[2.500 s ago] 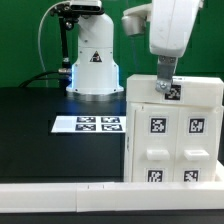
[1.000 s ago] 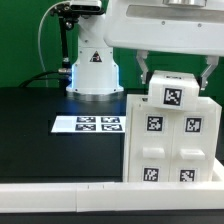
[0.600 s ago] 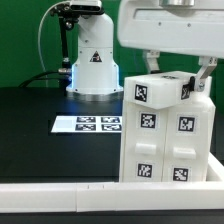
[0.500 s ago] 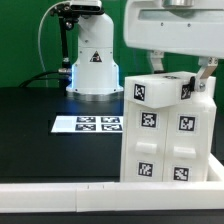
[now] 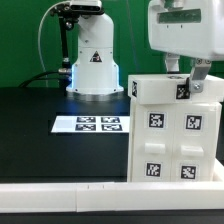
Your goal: Assemble cabinet
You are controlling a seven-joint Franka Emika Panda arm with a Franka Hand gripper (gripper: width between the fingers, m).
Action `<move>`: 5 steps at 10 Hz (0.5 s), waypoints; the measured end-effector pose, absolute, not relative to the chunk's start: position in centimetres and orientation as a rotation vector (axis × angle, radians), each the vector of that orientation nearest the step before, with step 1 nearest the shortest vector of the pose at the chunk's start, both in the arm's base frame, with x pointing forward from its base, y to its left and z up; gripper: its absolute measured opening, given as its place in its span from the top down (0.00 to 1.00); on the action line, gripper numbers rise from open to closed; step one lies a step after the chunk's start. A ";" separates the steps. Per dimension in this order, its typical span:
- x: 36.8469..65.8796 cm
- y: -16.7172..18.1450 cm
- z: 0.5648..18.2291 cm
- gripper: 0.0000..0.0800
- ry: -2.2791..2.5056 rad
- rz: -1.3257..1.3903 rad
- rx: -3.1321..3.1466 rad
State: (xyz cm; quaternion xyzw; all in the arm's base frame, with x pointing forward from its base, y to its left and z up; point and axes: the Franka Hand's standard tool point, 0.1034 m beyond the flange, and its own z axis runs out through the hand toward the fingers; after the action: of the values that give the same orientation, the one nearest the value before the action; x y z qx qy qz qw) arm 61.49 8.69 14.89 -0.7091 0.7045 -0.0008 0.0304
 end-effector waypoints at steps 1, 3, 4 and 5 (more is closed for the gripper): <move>61.6 8.7 14.9 0.30 2.279 0.010 -2.058; 61.8 8.8 14.9 0.30 2.414 0.004 -1.889; 61.8 8.7 14.9 0.30 2.427 0.003 -1.871; 61.8 8.7 14.9 0.30 2.415 0.002 -1.888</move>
Offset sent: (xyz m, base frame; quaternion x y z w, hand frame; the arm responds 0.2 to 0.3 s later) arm -0.0056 0.0054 -0.0061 -0.0071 0.0081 0.1564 0.9876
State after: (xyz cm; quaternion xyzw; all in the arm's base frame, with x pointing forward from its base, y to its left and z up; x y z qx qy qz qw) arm 61.82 8.72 14.89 -0.6155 0.7872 0.0008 0.0382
